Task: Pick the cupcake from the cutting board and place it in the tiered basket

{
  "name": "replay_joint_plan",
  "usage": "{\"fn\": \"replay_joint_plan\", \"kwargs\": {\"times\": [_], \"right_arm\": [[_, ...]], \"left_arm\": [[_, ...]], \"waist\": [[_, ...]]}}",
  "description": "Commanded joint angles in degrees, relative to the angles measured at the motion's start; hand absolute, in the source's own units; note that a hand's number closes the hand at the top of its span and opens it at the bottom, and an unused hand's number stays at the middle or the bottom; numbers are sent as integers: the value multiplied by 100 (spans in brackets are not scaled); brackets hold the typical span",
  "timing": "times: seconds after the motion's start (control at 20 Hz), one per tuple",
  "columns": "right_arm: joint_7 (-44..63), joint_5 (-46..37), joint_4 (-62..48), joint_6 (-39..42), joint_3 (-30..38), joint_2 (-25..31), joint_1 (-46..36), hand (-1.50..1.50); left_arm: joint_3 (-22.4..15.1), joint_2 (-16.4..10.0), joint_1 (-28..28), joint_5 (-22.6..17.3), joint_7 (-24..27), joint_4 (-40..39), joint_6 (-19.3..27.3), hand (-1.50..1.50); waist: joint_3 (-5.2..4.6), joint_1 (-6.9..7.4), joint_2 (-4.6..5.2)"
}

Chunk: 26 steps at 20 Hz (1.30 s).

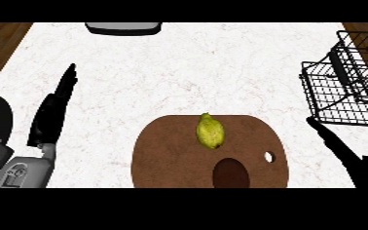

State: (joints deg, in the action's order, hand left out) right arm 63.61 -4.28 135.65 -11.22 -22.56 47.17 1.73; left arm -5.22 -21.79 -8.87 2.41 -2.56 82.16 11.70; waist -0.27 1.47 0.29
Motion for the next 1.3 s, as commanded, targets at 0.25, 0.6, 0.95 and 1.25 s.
{"fn": "replay_joint_plan", "kwargs": {"times": [0.25,0.6,0.95,1.25], "right_arm": [[1774,80,-795,338,-889,-627,-1179,-150],[1846,-66,-1416,480,-1223,-962,-1496,-150],[2159,-656,-1303,535,-1677,-1329,-1550,-150],[2160,-1318,-1504,691,-2060,-1529,-1556,-150]], "left_arm": [[100,-59,-254,-57,-429,157,-168,0],[121,131,-2,151,96,-209,11,0],[263,9,-52,106,-124,-85,-142,0],[357,15,-68,1,-240,130,-203,0]], "waist": [[8,-8,-14],[14,-92,-17],[14,-153,-42],[7,-175,-60]]}}
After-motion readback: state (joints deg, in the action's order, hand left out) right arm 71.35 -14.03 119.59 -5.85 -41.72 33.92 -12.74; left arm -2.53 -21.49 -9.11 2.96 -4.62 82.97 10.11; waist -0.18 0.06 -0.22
